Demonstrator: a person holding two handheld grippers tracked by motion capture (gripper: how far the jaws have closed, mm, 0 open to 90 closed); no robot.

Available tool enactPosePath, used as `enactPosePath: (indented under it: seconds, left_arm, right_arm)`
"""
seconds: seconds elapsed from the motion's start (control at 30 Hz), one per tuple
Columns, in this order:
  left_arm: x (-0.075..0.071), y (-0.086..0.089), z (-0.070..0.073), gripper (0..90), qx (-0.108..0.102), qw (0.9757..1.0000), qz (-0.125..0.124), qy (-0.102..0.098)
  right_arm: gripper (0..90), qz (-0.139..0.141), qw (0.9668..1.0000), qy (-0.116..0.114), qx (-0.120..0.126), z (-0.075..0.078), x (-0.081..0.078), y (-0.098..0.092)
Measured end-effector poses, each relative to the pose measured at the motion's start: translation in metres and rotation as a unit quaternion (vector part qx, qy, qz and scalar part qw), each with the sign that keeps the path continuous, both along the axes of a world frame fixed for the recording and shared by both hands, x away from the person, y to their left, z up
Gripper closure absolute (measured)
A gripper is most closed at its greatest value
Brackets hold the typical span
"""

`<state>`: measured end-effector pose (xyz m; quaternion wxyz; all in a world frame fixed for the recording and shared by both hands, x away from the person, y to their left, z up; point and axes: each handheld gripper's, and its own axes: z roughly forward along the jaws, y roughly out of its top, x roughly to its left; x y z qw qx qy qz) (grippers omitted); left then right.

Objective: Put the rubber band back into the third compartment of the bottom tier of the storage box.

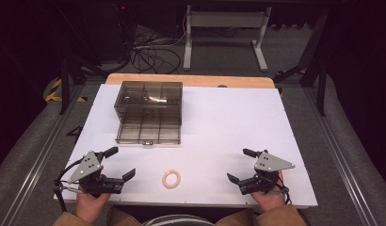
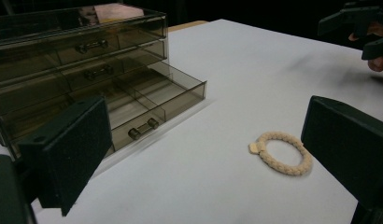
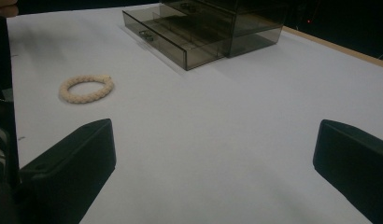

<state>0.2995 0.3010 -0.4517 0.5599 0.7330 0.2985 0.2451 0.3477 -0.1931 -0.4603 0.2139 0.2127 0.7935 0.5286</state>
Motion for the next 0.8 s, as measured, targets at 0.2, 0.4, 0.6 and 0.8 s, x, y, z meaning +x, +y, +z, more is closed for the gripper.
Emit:
enactPosePath:
  seconds: [0.2, 0.4, 0.6, 0.8]
  left_arm:
    - [0.002, -0.002, 0.003, 4.0, 0.005, 0.9999, -0.008, 0.006]
    - [0.009, -0.007, 0.008, 4.4, 0.004, 0.9995, -0.025, 0.019]
    - [0.013, -0.017, 0.014, 5.1, 0.010, 0.9990, -0.037, 0.023]
    - [0.020, -0.028, 0.018, 5.0, 0.020, 0.9979, -0.058, 0.022]
  right_arm:
    - [0.0, 0.002, 1.0000, 0.002, -0.001, -0.001, 0.000, 0.000]
    - [0.0, 0.003, 1.0000, 0.007, -0.002, -0.001, 0.001, 0.001]
    - [0.0, 0.004, 0.9999, 0.010, -0.001, -0.002, 0.000, 0.000]
    - [0.0, 0.005, 0.9999, 0.011, -0.002, -0.002, 0.000, 0.000]
